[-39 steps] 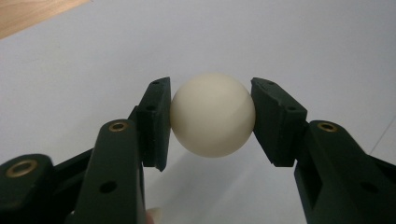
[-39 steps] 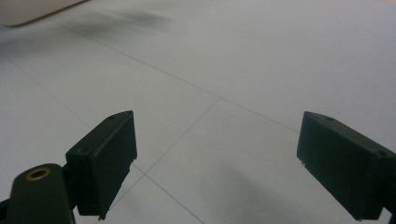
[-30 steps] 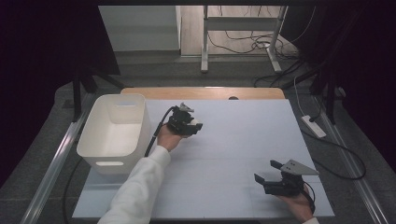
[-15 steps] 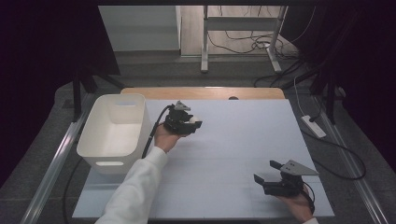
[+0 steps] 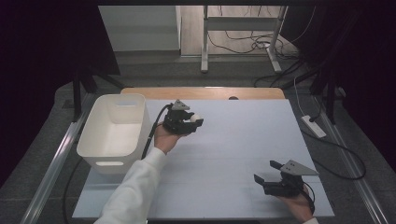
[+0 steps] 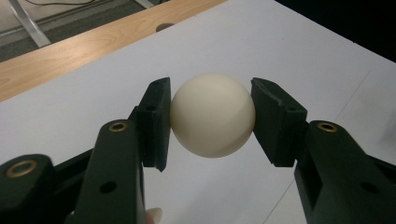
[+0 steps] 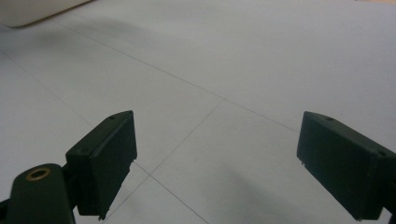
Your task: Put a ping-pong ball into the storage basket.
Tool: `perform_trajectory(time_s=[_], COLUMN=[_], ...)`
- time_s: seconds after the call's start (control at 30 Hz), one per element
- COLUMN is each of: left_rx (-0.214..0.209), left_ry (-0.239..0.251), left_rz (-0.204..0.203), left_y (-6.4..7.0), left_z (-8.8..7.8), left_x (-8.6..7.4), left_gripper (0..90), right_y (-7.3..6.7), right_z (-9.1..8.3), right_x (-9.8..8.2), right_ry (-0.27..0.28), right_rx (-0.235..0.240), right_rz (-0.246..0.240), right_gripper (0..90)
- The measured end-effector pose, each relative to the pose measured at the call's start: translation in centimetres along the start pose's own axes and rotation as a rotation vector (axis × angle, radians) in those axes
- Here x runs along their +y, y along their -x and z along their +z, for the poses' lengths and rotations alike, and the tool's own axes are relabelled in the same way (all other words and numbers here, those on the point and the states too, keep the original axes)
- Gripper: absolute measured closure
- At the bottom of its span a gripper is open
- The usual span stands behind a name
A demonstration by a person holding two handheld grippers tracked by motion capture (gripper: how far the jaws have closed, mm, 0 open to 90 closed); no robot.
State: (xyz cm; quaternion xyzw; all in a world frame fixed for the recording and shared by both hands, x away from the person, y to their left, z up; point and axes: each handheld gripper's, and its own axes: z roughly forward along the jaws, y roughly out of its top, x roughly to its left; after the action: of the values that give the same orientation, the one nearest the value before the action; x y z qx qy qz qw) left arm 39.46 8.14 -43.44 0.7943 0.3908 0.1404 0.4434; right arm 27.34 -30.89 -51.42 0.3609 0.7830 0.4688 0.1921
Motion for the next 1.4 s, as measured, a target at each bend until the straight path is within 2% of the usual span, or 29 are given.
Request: perform_trajectory(time_s=[0.13,0.23,0.83,1.4], left_rx=[0.003,0.001,-0.006,0.007], left_ry=[0.005,0.028,0.092,0.121], left_rz=[-0.004,-0.014,0.003,0.005], left_y=[-0.1,-0.2,0.4,0.3], left_z=[-0.2,-0.6,-2.8,-4.5], left_x=[0.0,0.0,0.3,0.4], left_gripper=[50.3,50.3,50.3,50.3], right_y=[0.0,0.1,0.1,0.1], right_z=[0.0,-0.1,0.0,0.0], right_x=[0.0,0.0,0.0,0.0], right_ry=[-0.001,-0.003,-0.005,-0.005], right_rx=[-0.001,-0.003,-0.004,-0.005], right_rz=[0.000,0.001,0.000,-0.002], right_gripper=[12.0,11.9,12.0,12.0])
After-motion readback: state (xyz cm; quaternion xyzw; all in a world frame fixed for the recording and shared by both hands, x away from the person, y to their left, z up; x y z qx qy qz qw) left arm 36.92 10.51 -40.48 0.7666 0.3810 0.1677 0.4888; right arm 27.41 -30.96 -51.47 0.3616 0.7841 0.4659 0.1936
